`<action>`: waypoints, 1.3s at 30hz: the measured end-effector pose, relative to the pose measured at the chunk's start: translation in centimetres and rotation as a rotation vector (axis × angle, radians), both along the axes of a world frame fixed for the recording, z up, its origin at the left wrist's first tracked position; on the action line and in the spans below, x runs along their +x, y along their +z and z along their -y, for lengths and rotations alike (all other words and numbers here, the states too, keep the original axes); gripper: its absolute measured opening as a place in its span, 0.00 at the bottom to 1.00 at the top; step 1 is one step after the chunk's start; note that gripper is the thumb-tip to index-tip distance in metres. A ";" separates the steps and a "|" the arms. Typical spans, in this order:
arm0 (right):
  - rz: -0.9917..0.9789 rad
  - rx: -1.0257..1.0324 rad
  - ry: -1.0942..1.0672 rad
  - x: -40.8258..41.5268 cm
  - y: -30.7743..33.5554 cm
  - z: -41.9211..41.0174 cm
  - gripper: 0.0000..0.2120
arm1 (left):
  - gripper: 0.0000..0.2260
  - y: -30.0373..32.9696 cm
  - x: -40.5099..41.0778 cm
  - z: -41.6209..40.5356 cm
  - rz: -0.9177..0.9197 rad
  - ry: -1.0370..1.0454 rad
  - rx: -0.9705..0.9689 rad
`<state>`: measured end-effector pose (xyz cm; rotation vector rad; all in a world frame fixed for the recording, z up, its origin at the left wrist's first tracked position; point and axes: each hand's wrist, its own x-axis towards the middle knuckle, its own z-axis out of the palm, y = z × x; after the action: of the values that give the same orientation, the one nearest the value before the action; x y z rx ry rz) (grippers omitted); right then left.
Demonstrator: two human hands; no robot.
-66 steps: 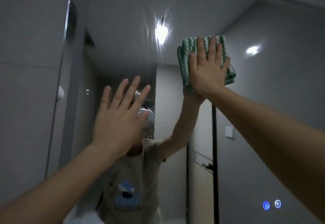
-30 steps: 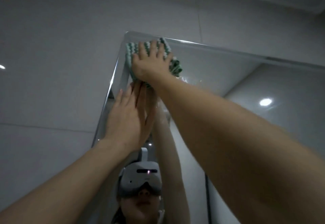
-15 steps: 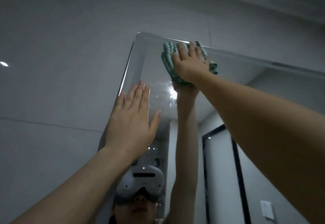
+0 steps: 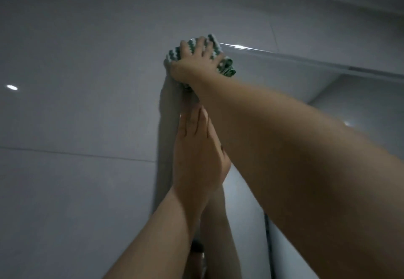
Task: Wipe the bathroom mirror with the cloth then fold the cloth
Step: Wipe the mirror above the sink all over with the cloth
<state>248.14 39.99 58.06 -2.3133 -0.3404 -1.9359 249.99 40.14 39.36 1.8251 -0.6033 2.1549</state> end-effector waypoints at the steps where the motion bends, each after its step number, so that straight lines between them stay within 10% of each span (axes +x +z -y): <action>1: 0.003 -0.031 0.006 0.1 0.2 0.4 0.29 | 0.38 0.1 -0.1 0.0 -0.008 0.106 0.019; 21: -0.037 0.522 0.028 2.1 -4.8 17.8 0.26 | 0.34 0.3 0.2 0.5 -0.107 0.296 -0.044; 29: 0.100 0.083 0.171 1.7 -9.6 4.9 0.25 | 0.29 -0.3 2.2 -0.6 -0.084 0.445 -0.215; 39: 0.099 -0.009 0.098 2.7 -10.9 18.7 0.24 | 0.32 -2.4 -0.1 0.5 -0.142 0.337 -0.135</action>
<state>250.86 21.25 47.19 -2.1667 -0.4630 -2.0094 249.89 39.66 37.00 2.1027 -0.1205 2.1747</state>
